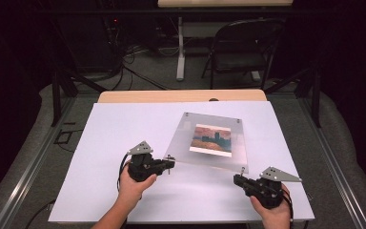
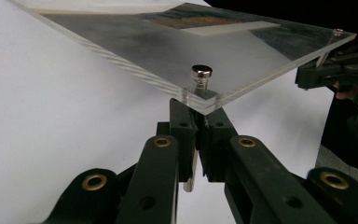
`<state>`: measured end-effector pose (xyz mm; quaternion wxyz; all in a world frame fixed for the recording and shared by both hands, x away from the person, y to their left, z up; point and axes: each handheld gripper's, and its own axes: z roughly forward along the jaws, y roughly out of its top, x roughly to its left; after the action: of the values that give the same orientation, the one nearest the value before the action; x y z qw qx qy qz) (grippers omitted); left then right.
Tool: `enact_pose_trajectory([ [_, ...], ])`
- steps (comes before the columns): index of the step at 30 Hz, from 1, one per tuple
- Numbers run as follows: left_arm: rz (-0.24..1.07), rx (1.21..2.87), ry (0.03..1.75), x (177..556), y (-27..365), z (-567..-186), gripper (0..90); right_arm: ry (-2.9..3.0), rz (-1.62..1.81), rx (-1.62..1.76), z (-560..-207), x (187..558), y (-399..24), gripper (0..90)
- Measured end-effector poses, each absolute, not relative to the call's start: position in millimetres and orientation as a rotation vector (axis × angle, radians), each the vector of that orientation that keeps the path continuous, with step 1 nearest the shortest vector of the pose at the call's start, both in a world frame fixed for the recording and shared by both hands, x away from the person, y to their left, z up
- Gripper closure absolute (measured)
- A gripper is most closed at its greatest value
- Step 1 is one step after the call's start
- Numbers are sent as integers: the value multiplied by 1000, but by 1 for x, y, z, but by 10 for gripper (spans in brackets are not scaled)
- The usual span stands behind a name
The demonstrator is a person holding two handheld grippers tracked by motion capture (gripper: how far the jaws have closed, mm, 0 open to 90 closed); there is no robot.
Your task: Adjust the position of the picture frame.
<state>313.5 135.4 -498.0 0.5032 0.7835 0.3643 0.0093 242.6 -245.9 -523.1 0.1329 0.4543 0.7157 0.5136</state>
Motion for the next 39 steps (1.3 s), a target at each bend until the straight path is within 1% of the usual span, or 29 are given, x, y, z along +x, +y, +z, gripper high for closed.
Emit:
enact_pose_trajectory([
  [8,52,1859,947,298,159,-499,851,2137,1515,1256,-524,266,-229,853],
  [15,82,1836,999,298,172,-500,851,2192,1530,1212,-525,283,-214,852],
  [23,106,1763,1055,322,186,-500,844,2213,1534,1184,-519,301,-198,853],
  [29,94,1782,1032,339,174,-502,848,2147,1496,1298,-519,330,-206,847],
  [34,113,1774,1067,357,176,-501,846,2150,1464,1307,-517,343,-201,848],
  [39,118,1769,1097,362,180,-509,841,2152,1475,1327,-523,350,-194,843],
])
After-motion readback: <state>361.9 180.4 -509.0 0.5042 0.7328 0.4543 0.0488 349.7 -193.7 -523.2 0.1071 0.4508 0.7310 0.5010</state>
